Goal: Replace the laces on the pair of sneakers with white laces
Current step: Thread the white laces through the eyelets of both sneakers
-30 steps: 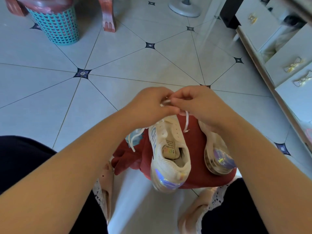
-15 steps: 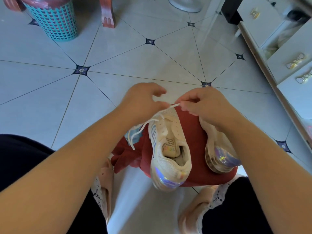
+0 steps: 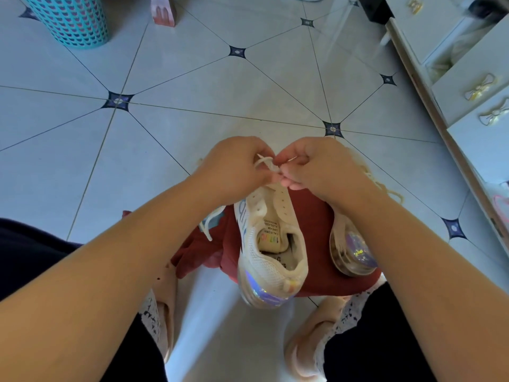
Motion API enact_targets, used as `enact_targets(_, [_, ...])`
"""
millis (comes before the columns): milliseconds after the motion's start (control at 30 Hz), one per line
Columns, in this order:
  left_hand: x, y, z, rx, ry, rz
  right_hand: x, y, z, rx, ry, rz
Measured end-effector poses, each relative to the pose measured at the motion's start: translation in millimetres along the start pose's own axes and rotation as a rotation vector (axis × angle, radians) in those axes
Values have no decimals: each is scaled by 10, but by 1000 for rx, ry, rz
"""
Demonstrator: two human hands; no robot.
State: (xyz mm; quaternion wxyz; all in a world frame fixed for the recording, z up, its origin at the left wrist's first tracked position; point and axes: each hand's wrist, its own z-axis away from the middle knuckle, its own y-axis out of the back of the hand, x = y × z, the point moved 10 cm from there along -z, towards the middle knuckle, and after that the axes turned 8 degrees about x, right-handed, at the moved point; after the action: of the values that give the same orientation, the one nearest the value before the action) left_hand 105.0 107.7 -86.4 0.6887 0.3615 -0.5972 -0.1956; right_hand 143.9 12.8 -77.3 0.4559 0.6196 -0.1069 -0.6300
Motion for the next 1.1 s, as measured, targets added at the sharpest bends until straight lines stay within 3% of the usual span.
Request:
enact_targets(167, [155,78,14,138,-184,-265,93,40,-69,69,-61,-165])
enact_targets(233, [192,93,18,147,-205,-231,139,17,-73,50,-92,-242])
enact_targets(333, [109,17,18,82,-72,-81,220,-13,-76,57,-125,-287])
enact_targets(400, [37,-46,13,35,9,-6,257,-11,-55,66,-116,-222])
enact_targets(533, [-84,-89,10,51,115,111,293,-109,23,-7,-24,246])
enact_targets(633, [-143,-195,31,30,165,125,323,-250,79,-87,-46,317])
enact_targets(767, [-193,-247,19,31,175,111,243,-168,61,-11,-9,388])
enact_targets(900, [-210,-268,31,50,152,91,279,-43,65,87,-25,293])
enact_targets(1100, [-168,-268,61,105,87,18,647,-89,95,86,-262,-123])
